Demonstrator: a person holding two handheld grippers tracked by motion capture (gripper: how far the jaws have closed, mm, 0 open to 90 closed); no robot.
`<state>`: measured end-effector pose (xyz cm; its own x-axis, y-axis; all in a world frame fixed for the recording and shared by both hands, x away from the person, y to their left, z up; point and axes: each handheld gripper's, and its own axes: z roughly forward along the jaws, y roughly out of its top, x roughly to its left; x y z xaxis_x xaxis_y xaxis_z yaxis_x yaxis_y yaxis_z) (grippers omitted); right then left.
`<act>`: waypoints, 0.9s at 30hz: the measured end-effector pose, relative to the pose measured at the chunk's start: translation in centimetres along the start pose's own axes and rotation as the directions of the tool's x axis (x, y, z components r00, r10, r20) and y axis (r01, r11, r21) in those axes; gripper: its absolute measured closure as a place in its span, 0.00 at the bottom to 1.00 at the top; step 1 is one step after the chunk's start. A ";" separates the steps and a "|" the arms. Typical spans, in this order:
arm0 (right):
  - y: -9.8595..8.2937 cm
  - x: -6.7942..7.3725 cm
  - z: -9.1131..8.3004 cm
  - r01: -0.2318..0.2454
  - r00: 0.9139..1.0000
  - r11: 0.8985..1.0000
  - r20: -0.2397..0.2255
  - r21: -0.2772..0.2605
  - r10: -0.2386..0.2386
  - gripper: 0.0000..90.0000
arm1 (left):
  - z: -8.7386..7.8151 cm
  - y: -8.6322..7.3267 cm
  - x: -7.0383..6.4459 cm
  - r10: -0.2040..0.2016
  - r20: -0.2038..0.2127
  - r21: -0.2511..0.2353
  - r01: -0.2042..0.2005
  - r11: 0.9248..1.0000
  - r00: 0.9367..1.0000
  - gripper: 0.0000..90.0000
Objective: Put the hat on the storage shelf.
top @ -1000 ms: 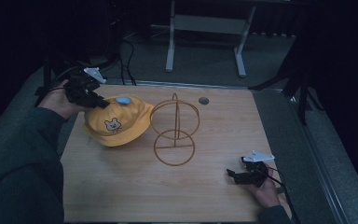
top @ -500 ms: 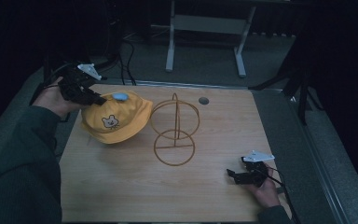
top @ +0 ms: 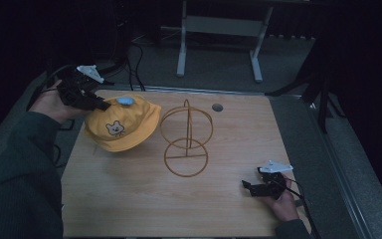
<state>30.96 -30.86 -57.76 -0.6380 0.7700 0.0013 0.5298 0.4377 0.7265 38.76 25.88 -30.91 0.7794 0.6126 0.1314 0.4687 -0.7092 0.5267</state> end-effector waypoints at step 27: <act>0.0 0.0 0.0 -0.001 1.000 1.000 -0.001 0.002 0.001 0.15 | -2.4 -0.2 -0.1 0.025 0.041 -0.060 -0.022 0.998 0.999 0.93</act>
<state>30.95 -30.86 -57.74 -0.6377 0.7703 0.0025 0.5316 0.4378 0.7251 37.62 26.80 -29.03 0.8069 0.5803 0.1099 0.4255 -0.7002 0.5733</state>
